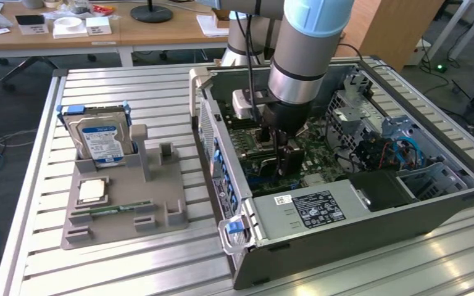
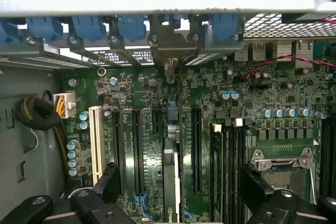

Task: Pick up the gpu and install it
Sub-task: 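Insert the gpu into the slot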

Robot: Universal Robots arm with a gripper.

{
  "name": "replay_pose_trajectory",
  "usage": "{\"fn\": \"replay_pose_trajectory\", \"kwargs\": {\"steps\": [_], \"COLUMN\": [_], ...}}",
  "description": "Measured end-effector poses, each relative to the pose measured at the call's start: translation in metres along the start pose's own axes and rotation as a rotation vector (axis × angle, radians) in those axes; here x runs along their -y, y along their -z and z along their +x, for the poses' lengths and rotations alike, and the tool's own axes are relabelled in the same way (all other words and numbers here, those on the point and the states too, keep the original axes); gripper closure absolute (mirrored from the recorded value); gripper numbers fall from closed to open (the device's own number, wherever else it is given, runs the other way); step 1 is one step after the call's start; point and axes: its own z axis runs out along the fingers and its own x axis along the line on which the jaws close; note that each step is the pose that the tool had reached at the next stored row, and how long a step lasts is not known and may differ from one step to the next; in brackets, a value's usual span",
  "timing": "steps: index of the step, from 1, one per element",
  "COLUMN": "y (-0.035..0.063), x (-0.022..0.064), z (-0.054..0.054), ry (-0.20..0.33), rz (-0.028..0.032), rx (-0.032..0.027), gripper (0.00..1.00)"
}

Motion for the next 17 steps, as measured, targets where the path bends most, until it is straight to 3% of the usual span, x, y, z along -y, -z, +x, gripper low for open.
{"fn": "replay_pose_trajectory", "kwargs": {"steps": [11,13,17], "y": [-0.0002,-0.0002,-0.0002], "x": [0.0000,0.0000,-0.0001], "z": [0.0000,0.0000,0.0000], "ry": [0.000,0.000,0.000], "rz": [0.0001,0.0002,0.0001], "rx": [0.0003,0.0003,0.0003], "gripper": [0.02,0.15,0.27]}}
